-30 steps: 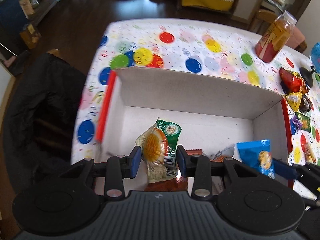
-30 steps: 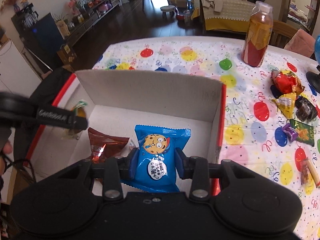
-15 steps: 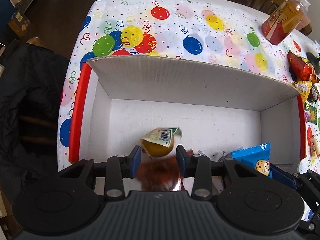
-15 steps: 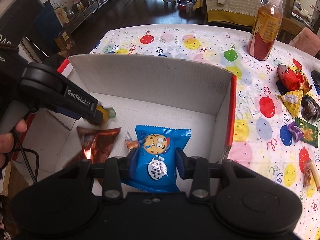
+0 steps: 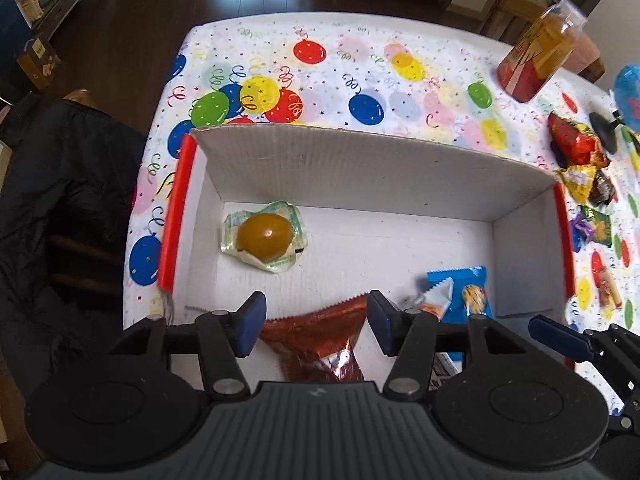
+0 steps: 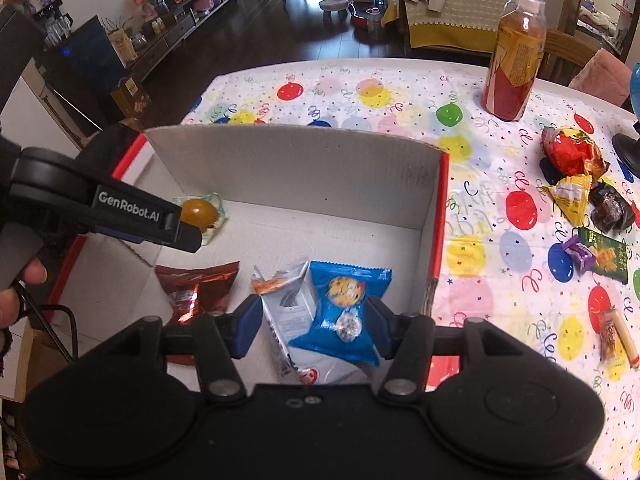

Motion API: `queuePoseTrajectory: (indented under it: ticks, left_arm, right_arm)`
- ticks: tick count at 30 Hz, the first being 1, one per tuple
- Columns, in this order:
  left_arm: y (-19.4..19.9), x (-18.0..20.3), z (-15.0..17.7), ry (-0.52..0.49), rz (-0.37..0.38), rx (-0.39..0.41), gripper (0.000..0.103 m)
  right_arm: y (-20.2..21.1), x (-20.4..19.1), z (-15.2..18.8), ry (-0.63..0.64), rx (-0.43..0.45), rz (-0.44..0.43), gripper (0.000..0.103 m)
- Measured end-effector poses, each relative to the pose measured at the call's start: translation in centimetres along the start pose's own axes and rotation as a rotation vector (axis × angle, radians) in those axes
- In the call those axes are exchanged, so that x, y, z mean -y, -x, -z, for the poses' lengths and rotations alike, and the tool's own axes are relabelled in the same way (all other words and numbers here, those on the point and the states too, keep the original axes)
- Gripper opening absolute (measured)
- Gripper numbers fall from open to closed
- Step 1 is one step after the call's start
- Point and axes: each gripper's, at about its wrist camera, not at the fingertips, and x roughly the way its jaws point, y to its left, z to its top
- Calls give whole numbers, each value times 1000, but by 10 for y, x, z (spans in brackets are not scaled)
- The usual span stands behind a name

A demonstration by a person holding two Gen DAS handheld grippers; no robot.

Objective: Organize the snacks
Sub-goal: 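Open both grippers to release the cake and cookie packets in the box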

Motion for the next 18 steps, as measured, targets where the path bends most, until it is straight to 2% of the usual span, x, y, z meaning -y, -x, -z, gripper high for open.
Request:
queuePoseTrajectory:
  ticks: [9,12,17,18]
  left_arm:
    - [48,7,25,-21,16,113,55]
    - [61,7,34,-20,29,141,65]
    - [83,9,49,-18,30,196,67]
    - [88,10,52,-20,32,207,71]
  right_arm:
    - [42,0,6,-13,74,-49,71]
    - [56,-2,9,-8,94,-60,72]
    - [80,-2,16,-5,143,-77,78]
    - [84,-2,18,-9,150,-82,81]
